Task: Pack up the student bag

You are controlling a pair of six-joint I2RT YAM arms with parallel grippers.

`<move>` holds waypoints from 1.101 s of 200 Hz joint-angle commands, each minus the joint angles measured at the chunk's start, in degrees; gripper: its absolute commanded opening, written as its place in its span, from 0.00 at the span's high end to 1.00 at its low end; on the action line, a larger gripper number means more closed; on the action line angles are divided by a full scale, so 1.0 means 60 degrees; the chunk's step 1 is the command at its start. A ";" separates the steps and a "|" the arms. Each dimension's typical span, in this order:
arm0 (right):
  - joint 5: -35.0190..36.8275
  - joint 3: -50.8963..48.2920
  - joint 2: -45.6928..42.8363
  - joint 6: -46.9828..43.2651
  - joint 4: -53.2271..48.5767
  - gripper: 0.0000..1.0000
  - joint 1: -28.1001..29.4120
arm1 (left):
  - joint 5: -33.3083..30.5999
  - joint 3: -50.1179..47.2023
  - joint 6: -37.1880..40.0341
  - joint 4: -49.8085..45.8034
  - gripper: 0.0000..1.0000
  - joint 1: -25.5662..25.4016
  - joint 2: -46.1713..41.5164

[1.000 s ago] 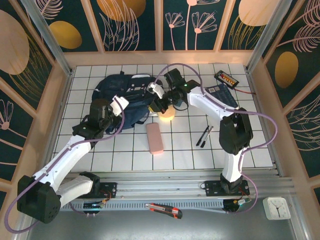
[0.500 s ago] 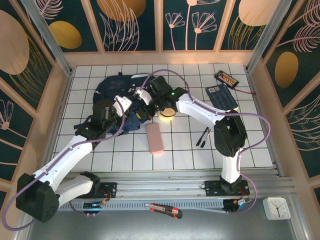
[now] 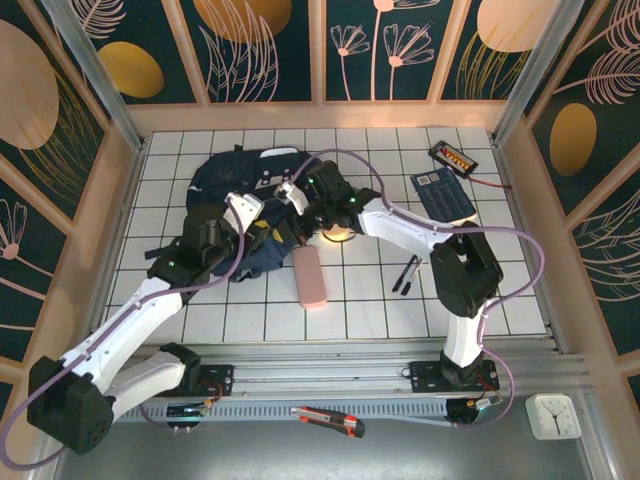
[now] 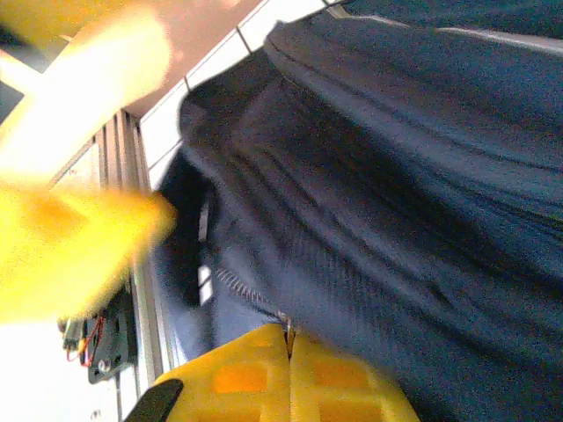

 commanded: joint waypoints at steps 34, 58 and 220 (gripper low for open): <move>0.1767 -0.4042 -0.2451 0.0344 0.3809 1.00 -0.0315 | 0.0725 0.1125 -0.0996 0.0328 0.40 -0.0053 0.0873; 0.2321 -0.5119 -0.2774 0.0887 0.5415 1.00 -0.0289 | 0.1493 0.1761 -0.1212 0.0015 0.40 -0.0062 0.2038; 0.2661 -0.5348 -0.2999 0.0599 0.5757 1.00 -0.0054 | 0.2362 0.4700 -0.1149 -0.2893 0.34 -0.1313 0.6072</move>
